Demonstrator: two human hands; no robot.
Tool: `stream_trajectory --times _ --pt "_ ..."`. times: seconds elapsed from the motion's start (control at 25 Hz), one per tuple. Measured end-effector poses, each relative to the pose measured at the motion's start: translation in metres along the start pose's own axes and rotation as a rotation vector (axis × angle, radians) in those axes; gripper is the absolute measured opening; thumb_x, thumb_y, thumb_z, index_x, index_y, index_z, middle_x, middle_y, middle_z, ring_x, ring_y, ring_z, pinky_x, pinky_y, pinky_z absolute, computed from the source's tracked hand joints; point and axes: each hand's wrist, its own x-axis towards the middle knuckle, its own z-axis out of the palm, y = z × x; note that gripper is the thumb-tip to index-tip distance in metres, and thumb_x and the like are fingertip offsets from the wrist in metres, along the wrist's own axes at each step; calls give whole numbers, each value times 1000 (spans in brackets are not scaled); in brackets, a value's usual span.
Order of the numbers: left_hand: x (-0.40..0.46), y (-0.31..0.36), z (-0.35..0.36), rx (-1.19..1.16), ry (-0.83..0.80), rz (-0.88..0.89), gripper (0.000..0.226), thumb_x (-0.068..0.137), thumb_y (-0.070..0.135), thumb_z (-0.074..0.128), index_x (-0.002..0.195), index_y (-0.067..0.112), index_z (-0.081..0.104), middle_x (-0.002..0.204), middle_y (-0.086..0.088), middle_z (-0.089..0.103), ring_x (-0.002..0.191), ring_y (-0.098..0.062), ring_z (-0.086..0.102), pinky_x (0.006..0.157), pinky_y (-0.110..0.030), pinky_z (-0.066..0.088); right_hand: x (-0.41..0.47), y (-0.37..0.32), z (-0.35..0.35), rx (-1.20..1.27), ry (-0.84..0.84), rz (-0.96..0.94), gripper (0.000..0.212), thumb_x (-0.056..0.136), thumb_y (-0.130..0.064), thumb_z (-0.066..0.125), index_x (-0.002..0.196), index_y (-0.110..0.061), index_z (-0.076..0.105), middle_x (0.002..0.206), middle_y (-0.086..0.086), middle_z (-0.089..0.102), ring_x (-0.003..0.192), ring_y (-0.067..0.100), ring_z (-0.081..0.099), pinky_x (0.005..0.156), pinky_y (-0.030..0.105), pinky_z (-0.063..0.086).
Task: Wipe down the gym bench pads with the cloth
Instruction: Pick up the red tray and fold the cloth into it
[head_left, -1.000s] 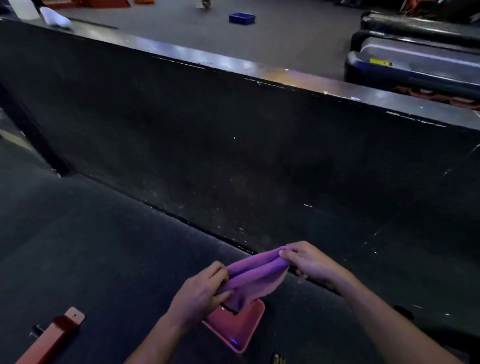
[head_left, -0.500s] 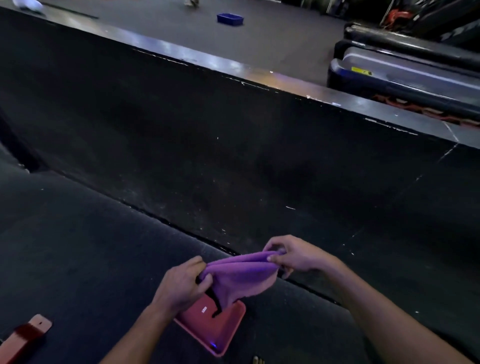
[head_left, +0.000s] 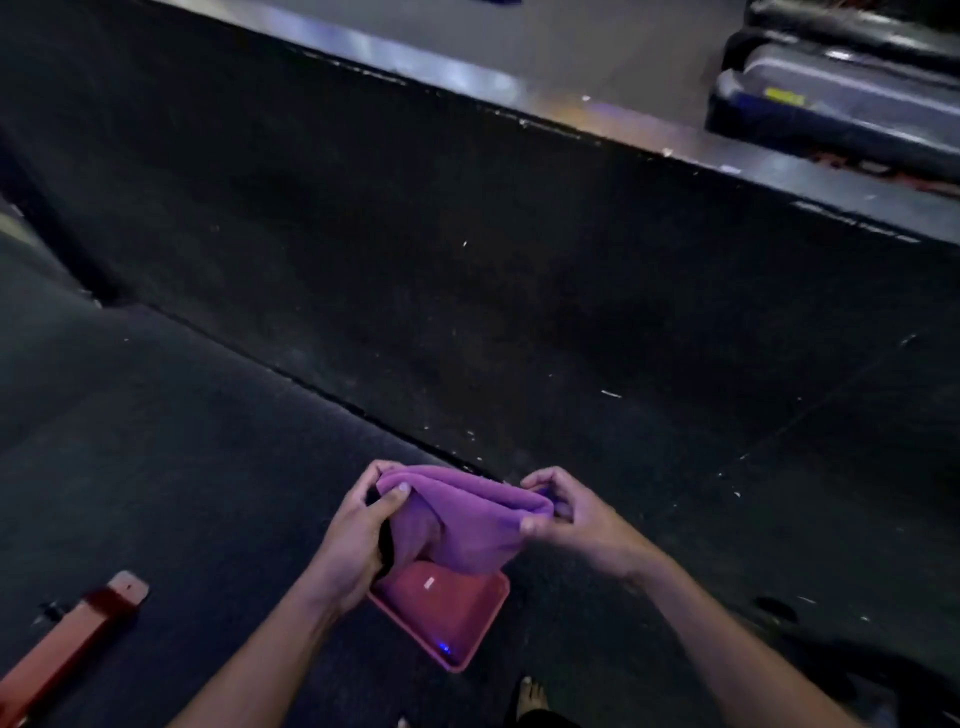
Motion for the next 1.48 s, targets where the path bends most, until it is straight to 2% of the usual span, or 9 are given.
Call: stream_trajectory --times 0.16,0.32,0.48,0.72,0.84,1.0,1.12,1.24,1.48 --pt "-12 2 -12 117 43 -15 3 103 10 59 102 12 59 92 -1 64 87 -12 56 76 -26 48 15 29 52 0 70 -84 33 84 -30 82 115 -24 72 110 -2 76 104 12 70 92 36 54" --pt "-18 -10 -65 503 -50 -30 22 89 41 77 105 29 69 105 9 69 101 -6 61 91 -28 48 28 21 52 83 217 -49 17 96 -23 73 113 -21 73 107 -4 77 104 20 71 95 46 56" --pt "-15 -27 -45 843 -228 22 86 74 65 81 148 37 47 144 21 46 135 3 46 113 -19 39 51 3 55 -335 -174 -280 5 97 -34 61 96 -29 61 95 -15 67 91 6 63 82 32 51" --pt "12 -69 6 800 -77 52 37 89 49 73 114 22 69 102 11 70 94 -3 65 85 -34 54 119 26 15 -553 -601 -250 25 82 -32 76 104 -23 70 96 -13 68 87 5 62 76 24 47" --pt "8 -115 4 693 109 -116 25 90 40 69 96 16 66 85 2 67 77 -9 59 77 -43 53 141 96 -9 -696 -760 -82 56 80 -37 83 130 -25 61 121 -11 67 107 6 61 90 19 47" --pt "23 -185 0 634 272 -336 19 86 30 71 96 40 59 76 14 61 71 4 49 73 -37 51 203 187 2 -875 -767 31 47 89 -10 67 135 -20 63 131 1 63 126 19 56 98 15 33" --pt "54 -250 -18 664 433 -398 26 84 26 76 95 44 62 79 18 61 77 -3 53 70 -22 42 258 235 24 -956 -756 26 46 89 -6 66 133 -22 65 129 -3 63 122 16 57 102 23 40" --pt "88 -358 -59 736 512 -473 25 84 20 79 107 27 72 100 10 70 93 -12 56 82 -32 41 316 321 54 -1059 -861 -37 34 92 -7 65 124 -16 66 124 1 65 115 20 60 93 26 44" --pt "153 -540 -129 675 574 -723 31 87 32 70 118 29 75 109 -11 77 108 -33 71 86 -44 55 419 475 133 -1236 -994 -175 21 100 -19 52 109 -21 71 120 9 69 107 29 67 86 32 47"
